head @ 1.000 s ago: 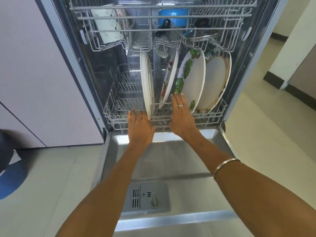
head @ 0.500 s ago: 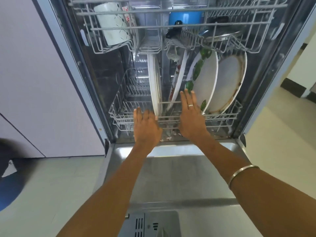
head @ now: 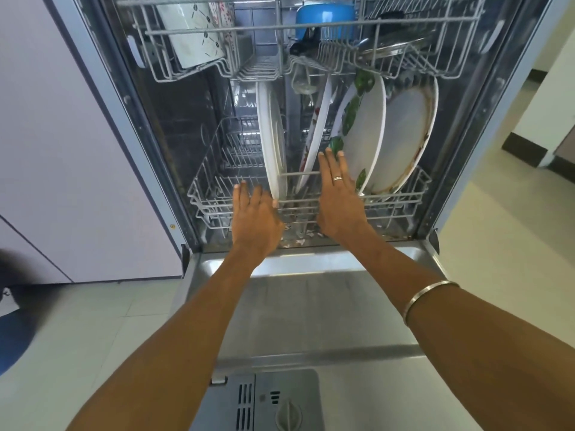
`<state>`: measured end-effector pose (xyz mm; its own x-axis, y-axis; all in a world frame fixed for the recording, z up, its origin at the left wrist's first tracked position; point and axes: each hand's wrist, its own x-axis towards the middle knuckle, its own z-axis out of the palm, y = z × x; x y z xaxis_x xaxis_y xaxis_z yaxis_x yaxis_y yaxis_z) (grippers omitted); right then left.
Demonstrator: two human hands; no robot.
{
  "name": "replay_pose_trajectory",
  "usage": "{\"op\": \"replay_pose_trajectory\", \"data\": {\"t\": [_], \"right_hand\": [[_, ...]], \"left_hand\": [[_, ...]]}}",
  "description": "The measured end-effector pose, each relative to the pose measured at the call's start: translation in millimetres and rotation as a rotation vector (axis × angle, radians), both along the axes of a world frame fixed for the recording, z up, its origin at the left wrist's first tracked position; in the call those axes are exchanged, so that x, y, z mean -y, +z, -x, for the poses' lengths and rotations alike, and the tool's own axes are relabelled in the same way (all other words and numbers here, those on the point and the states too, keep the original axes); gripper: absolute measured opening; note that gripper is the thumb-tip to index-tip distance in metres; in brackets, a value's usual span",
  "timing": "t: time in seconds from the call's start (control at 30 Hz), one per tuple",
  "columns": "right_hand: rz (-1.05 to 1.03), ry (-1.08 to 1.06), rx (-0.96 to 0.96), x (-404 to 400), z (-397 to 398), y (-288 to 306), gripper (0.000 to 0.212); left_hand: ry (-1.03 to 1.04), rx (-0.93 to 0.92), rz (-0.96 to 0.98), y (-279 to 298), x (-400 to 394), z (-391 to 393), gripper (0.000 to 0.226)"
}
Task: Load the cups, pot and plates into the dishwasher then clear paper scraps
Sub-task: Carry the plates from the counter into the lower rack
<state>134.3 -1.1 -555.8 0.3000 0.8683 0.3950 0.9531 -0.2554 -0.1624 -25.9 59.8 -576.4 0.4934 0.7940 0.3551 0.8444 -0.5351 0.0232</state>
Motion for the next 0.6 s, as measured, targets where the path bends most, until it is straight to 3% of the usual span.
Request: {"op": "replay_pose_trajectory", "data": {"t": [0.17, 0.33, 0.5, 0.6], "right_hand": [[0.017, 0.024, -0.02, -1, -3, 2, 0.108], [-0.03, 0.108, -0.097, 4, -8, 6, 0.082], [0.31, 0.069, -0.009, 15, -2, 32, 0.085], [0.47, 0.097, -0.054, 33, 5, 55, 0.08]], "left_hand": [[-0.003, 0.011, 0.033, 1, -1, 0, 0.055], [0.015, -0.001, 0.222, 14, -5, 0, 0.058], [0.044, -0.031, 0.421, 27, 1, 1, 0.06], [-0.023, 0.08, 0.424, 21, 12, 8, 0.058]]}}
